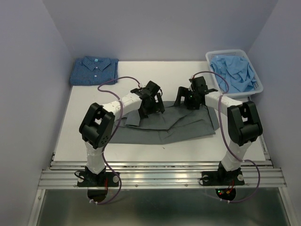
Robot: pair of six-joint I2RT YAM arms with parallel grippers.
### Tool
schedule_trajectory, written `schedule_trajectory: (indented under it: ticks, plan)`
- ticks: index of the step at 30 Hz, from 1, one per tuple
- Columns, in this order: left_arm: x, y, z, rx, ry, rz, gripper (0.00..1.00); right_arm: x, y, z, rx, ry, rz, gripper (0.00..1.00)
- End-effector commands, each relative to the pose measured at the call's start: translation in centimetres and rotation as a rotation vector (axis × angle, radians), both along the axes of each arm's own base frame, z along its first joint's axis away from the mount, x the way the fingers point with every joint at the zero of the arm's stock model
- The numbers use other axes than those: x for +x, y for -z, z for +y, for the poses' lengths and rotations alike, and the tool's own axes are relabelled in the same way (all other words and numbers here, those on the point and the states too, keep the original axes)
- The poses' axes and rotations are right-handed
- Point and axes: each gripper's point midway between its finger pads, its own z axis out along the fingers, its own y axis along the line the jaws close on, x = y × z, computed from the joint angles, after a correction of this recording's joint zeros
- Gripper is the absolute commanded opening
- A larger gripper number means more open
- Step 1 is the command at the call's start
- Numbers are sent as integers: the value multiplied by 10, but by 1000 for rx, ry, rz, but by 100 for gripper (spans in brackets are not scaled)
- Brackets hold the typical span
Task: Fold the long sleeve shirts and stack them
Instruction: Fold the shirt
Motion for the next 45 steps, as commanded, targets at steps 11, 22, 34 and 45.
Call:
schedule_trajectory:
  ticks: [11, 22, 34, 45]
  plan:
    - [13, 37, 114, 218, -315, 39, 99, 33, 20, -3, -47, 44, -33, 100]
    - [-4, 7, 253, 395, -661, 36, 99, 30, 15, -18, -116, 60, -57, 100]
    - [21, -56, 297, 404, -772, -70, 99, 34, -5, -12, -108, 7, -86, 100]
    - [30, -19, 183, 247, -319, -52, 99, -38, -57, -29, -35, 73, -107, 100]
